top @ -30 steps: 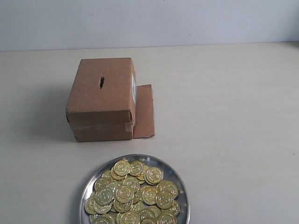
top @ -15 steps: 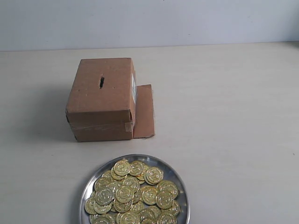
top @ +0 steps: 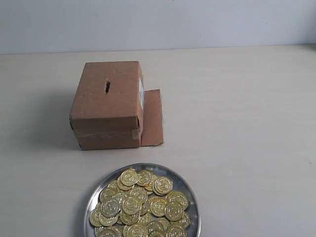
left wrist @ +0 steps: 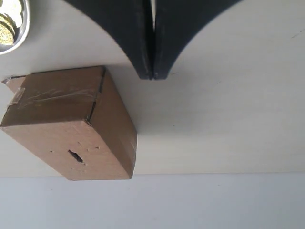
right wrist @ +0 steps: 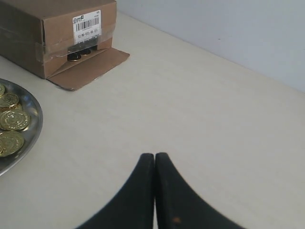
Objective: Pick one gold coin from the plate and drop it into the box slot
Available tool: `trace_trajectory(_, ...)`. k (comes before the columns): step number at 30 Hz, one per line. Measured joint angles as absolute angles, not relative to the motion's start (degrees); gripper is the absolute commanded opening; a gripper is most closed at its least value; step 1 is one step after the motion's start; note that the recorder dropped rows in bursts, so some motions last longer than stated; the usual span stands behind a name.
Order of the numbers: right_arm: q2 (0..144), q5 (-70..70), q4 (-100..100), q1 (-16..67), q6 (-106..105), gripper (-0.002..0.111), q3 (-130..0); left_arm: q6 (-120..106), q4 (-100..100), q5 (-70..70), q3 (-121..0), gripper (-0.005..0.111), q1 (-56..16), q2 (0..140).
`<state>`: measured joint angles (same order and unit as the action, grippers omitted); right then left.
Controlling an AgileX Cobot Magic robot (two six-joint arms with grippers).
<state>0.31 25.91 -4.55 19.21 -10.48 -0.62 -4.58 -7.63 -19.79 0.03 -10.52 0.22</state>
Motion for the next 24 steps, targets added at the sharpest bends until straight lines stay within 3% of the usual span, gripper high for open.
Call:
trace_trajectory(9, 0.31, 25.91, -4.55, 18.68, -10.48, 0.0, -0.62, -4.58, -7.63, -19.91, 0.03, 0.0, -10.52, 0.22)
trace_trajectory(19, 0.31, 25.91, -4.55, 6.45, -10.48, 0.0, -0.62, -4.58, -7.63, -19.91, 0.03, 0.0, -10.52, 0.22)
trace_trajectory(24, 0.31, 25.91, -4.55, 5.34, -10.48, 0.0, -0.62, -4.58, -7.63, -19.91, 0.03, 0.0, -10.52, 0.22)
